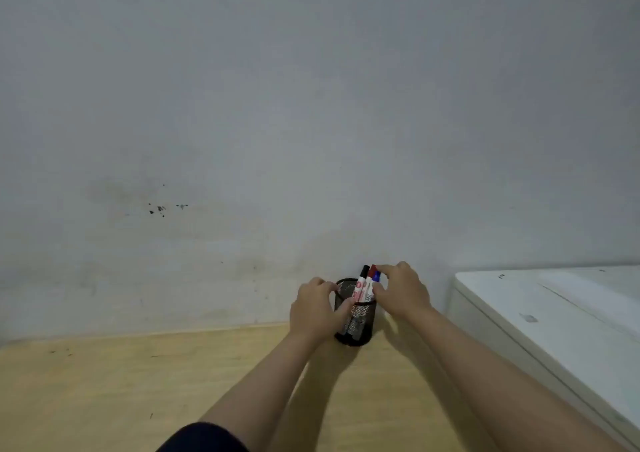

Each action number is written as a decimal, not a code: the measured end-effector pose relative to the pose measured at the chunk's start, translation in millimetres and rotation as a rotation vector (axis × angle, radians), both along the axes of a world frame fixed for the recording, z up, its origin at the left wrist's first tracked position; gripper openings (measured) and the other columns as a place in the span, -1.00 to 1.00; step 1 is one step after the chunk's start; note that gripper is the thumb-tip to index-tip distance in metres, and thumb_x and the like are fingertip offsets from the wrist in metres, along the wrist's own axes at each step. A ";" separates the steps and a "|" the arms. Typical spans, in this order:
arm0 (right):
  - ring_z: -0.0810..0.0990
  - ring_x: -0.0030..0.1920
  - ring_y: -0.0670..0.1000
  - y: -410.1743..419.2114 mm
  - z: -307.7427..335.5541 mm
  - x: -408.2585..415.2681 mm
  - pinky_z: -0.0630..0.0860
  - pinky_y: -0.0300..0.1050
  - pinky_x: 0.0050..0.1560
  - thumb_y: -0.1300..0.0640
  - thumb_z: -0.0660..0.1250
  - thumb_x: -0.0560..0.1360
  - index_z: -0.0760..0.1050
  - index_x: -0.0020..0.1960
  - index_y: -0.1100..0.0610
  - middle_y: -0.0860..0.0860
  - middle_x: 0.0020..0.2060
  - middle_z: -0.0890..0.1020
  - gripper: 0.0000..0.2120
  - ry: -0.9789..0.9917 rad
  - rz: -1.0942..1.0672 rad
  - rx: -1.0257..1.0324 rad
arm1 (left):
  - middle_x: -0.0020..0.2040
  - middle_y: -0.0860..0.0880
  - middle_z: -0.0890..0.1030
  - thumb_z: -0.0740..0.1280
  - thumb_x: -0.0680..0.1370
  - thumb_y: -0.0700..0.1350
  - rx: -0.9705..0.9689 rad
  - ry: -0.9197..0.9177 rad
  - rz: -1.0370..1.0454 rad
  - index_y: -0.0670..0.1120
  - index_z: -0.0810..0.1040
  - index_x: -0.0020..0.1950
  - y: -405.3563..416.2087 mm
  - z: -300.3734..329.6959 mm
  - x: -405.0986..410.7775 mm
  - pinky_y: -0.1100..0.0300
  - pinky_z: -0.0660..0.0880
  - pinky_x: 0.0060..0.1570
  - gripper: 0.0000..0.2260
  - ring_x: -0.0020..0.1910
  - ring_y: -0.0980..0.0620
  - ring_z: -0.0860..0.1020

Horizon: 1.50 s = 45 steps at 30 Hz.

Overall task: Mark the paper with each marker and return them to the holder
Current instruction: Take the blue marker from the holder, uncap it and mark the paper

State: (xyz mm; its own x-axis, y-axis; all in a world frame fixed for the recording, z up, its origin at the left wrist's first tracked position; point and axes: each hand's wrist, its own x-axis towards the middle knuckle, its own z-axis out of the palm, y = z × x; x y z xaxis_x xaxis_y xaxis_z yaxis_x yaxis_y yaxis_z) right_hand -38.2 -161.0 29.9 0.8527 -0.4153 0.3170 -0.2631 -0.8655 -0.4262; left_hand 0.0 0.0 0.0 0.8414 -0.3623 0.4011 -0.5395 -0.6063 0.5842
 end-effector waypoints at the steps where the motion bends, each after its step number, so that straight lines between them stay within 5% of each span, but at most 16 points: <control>1: 0.51 0.14 0.16 -0.3 -1.8 1.5 0.51 0.05 0.05 0.06 0.25 0.48 0.45 0.31 0.05 0.14 0.13 0.50 -0.61 -0.015 -0.002 0.001 | 0.15 -0.02 0.56 0.31 0.45 0.18 -0.008 0.011 0.004 -0.07 0.56 0.16 -2.2 -2.9 0.9 0.03 0.52 0.04 -0.58 0.19 -0.03 0.47; 12: 0.56 -0.11 0.06 -8.2 -6.3 24.3 0.51 -0.05 -0.12 0.10 0.34 0.46 0.54 0.00 0.13 0.10 -0.08 0.57 -0.85 -0.233 0.005 0.180 | 0.09 0.06 0.63 0.34 0.43 0.17 -0.139 -0.046 0.119 -0.05 0.63 0.07 -17.4 -22.8 10.7 0.07 0.53 0.00 -0.64 0.11 0.02 0.52; 17: 0.51 -0.34 0.03 -8.8 -1.1 14.5 0.45 -0.14 -0.31 0.27 0.36 0.41 0.54 -0.10 0.19 0.02 -0.41 0.52 -0.92 -0.303 0.037 0.348 | 0.13 0.04 0.61 0.31 0.45 0.16 -0.092 -0.015 0.119 -0.06 0.60 0.12 -16.7 -19.5 4.5 0.07 0.53 0.01 -0.63 0.14 0.01 0.50; 22: 0.52 -0.36 -0.14 2.0 19.5 -17.1 0.48 -0.26 -0.19 0.32 0.37 0.37 0.61 -0.07 0.10 0.06 -0.22 0.60 -0.80 -0.509 0.109 0.457 | 0.07 -0.07 0.57 0.31 0.49 0.03 -0.213 0.094 0.061 -0.11 0.59 0.04 -12.6 -1.7 -16.1 0.20 0.40 -0.07 -0.74 0.08 -0.01 0.51; 26: 0.61 -0.31 -0.17 29.6 37.2 -72.6 0.51 -0.42 -0.23 0.38 0.43 0.35 0.61 -0.17 0.01 0.02 -0.17 0.63 -0.73 -0.731 0.243 0.521 | -0.24 -0.09 0.67 0.31 0.50 -0.06 -0.631 0.401 -0.038 -0.13 0.61 -0.21 0.5 29.1 -47.6 0.04 0.54 -0.15 -0.81 -0.25 -0.01 0.59; 30: 0.67 -0.22 -0.02 61.9 28.8 -126.1 0.58 -0.29 -0.16 0.41 0.46 0.33 0.65 -0.15 0.13 0.09 -0.17 0.64 -0.78 -0.742 0.410 0.542 | -0.25 -0.10 0.69 0.31 0.52 -0.03 -0.795 0.815 -0.195 -0.18 0.63 -0.09 23.0 59.6 -83.8 0.13 0.56 -0.16 -0.77 -0.32 0.02 0.64; 33: 0.68 -0.15 0.04 82.9 17.5 -149.3 0.63 -0.17 -0.11 0.41 0.49 0.29 0.65 -0.16 0.10 0.03 -0.17 0.63 -0.75 -0.690 0.486 0.541 | -0.39 -0.07 0.64 0.40 0.46 -0.11 -0.891 0.957 -0.216 -0.19 0.61 -0.21 40.0 70.8 -105.1 0.19 0.54 -0.32 -0.85 -0.41 0.02 0.58; 35: 0.67 -0.15 -0.05 93.5 13.8 -158.7 0.61 -0.19 -0.09 0.45 0.45 0.30 0.65 -0.14 0.06 -0.09 -0.19 0.63 -0.68 -0.638 0.560 0.542 | -0.40 -0.08 0.62 0.43 0.42 -0.18 -0.934 0.958 -0.173 -0.20 0.59 -0.22 51.2 72.9 -114.5 0.21 0.55 -0.34 -0.91 -0.42 0.02 0.56; 38: 0.63 -0.15 -0.14 106.2 17.0 -166.8 0.59 -0.22 -0.06 0.47 0.40 0.33 0.63 -0.10 0.00 0.01 -0.15 0.64 -0.62 -0.560 0.621 0.561 | -0.32 -0.10 0.60 0.43 0.42 -0.23 -0.952 0.832 -0.154 -0.19 0.60 -0.13 74.1 72.5 -122.4 0.19 0.55 -0.30 -0.93 -0.38 0.01 0.57; 42: 0.59 -0.25 -0.13 125.2 25.8 -158.9 0.58 -0.17 -0.09 0.31 0.47 0.36 0.61 0.01 0.10 0.02 -0.25 0.62 -0.75 -0.628 0.423 0.767 | -0.17 -0.09 0.65 0.41 0.44 -0.25 -0.873 0.673 -0.241 -0.19 0.60 0.07 104.3 66.9 -135.6 0.27 0.54 -0.33 -0.79 -0.23 0.02 0.61; 45: 0.50 -0.31 -0.04 139.6 30.8 -150.1 0.53 -0.12 -0.24 0.14 0.45 0.42 0.57 0.04 0.18 0.03 -0.34 0.49 -0.77 -0.492 0.334 0.900 | -0.18 -0.08 0.64 0.41 0.44 -0.25 -0.804 0.572 -0.281 -0.20 0.63 0.05 117.0 56.7 -143.9 0.33 0.47 -0.35 -0.81 -0.29 0.13 0.58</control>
